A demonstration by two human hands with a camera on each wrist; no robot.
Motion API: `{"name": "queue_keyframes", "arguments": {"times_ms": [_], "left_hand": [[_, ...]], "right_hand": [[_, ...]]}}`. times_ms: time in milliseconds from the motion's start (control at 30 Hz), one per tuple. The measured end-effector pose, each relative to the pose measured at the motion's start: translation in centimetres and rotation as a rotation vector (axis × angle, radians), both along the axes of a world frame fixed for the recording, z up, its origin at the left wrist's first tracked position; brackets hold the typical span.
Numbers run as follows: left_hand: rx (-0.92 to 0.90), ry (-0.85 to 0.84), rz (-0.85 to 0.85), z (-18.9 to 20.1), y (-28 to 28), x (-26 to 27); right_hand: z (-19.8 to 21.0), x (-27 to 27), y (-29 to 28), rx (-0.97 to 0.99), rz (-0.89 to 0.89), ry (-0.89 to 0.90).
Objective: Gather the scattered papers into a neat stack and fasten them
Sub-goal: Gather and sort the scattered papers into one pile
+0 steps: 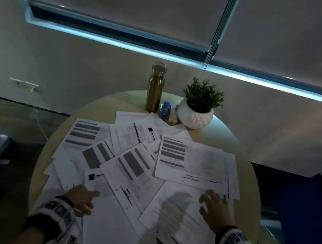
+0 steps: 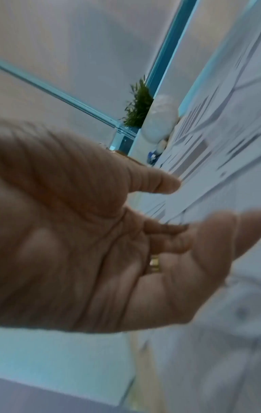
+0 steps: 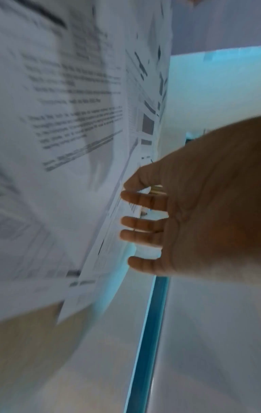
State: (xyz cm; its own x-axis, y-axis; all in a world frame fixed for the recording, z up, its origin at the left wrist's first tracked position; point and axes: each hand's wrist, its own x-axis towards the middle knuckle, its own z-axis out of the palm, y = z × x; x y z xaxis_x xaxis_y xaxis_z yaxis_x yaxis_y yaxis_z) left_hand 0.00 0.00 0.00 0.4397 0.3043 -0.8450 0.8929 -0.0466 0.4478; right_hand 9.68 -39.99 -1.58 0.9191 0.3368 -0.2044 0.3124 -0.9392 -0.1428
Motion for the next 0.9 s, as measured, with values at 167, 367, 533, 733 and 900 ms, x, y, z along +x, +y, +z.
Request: {"name": "queue_keyframes", "arguments": {"times_ms": [167, 367, 533, 733, 900], "left_hand": [[0.179, 0.025, -0.069, -6.3, -6.3, 2.8], [0.474, -0.233, 0.117, -8.0, -10.5, 3.3], [0.292, -0.677, 0.399, -6.5, -10.1, 3.7], [0.158, -0.725, 0.275, -5.7, -9.8, 4.6], [0.251, -0.589, 0.198, -6.8, -8.5, 5.0]], "right_hand": [[-1.6, 6.5, 6.6, -0.196, 0.061, 0.071], [-2.8, 9.3, 8.8, -0.399, 0.116, 0.099], [-1.6, 7.8, 12.0, -0.147, 0.077, 0.188], [-2.5, 2.7, 19.8, 0.267, 0.096, 0.561], [-2.3, 3.6, 18.3, 0.465, -0.023, 0.639]]}}
